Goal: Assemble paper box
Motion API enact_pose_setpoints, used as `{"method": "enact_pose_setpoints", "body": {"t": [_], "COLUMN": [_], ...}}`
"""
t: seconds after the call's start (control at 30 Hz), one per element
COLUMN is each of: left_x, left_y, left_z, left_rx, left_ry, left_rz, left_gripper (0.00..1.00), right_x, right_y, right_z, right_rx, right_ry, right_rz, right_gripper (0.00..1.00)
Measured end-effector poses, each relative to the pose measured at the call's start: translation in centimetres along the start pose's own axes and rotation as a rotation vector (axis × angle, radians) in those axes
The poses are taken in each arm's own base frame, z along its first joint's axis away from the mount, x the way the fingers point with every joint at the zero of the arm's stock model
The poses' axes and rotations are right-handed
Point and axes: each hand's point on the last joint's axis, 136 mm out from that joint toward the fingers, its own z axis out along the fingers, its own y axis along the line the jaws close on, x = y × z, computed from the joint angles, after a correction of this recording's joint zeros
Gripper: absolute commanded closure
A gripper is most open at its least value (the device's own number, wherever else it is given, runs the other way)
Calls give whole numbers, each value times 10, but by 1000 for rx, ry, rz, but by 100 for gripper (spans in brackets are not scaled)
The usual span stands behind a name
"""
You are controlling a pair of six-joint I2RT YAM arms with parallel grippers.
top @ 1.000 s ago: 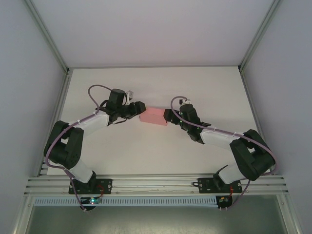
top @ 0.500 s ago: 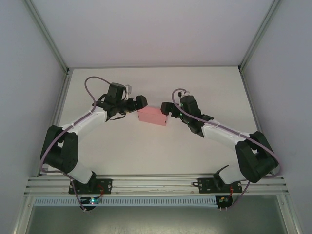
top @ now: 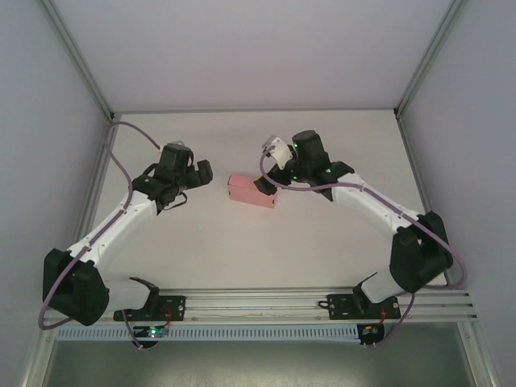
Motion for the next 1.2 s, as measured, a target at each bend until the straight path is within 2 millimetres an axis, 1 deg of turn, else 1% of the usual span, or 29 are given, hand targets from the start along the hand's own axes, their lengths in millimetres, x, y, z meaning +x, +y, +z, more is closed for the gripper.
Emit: {"method": "enact_pose_setpoints", "body": {"t": [0.1, 0.2, 0.3, 0.37, 0.5, 0.57, 0.6, 0.63, 0.67, 0.7, 0.73, 0.83, 0.93, 1.03, 1.2], "left_x": [23, 39, 45, 45, 49, 51, 52, 52, 53, 53, 53, 55, 55, 55, 54], "left_y": [19, 32, 38, 40, 43, 45, 45, 45, 45, 45, 44, 42, 41, 42, 42], "left_z": [3, 2, -3, -5, -6, -5, -5, -5, -5, -4, -4, -4, -4, -5, -9], "left_rx": [-55, -85, -96, -97, -103, -106, -107, -107, -107, -104, -101, -90, -85, -84, -75], "left_ry": [37, 58, 60, 51, 51, 57, 59, 60, 60, 62, 64, 71, 74, 73, 59], "left_rz": [10, 16, 17, 16, 16, 18, 18, 18, 18, 18, 19, 18, 17, 17, 14], "left_gripper": [0, 0, 0, 0, 0, 0, 0, 0, 0, 0, 0, 0, 0, 0, 0], "right_x": [10, 23, 32, 37, 50, 57, 61, 65, 68, 71, 72, 70, 70, 64, 56], "right_y": [8, 19, 18, 12, 4, 4, 4, 4, 5, 6, 6, 3, -2, -13, -30], "right_z": [20, 41, 60, 70, 85, 90, 91, 92, 91, 90, 89, 87, 85, 82, 68], "right_rx": [-39, -62, -54, -41, -39, -51, -58, -63, -65, -62, -59, -24, 36, 161, 418], "right_ry": [124, 249, 350, 397, 480, 513, 530, 547, 566, 580, 588, 607, 629, 630, 604], "right_rz": [-123, -217, -263, -266, -261, -264, -262, -260, -261, -265, -263, -277, -295, -353, -478], "right_gripper": [2, 2, 2, 2, 12, 23, 33, 45, 56, 62, 65, 69, 69, 67, 69]}}
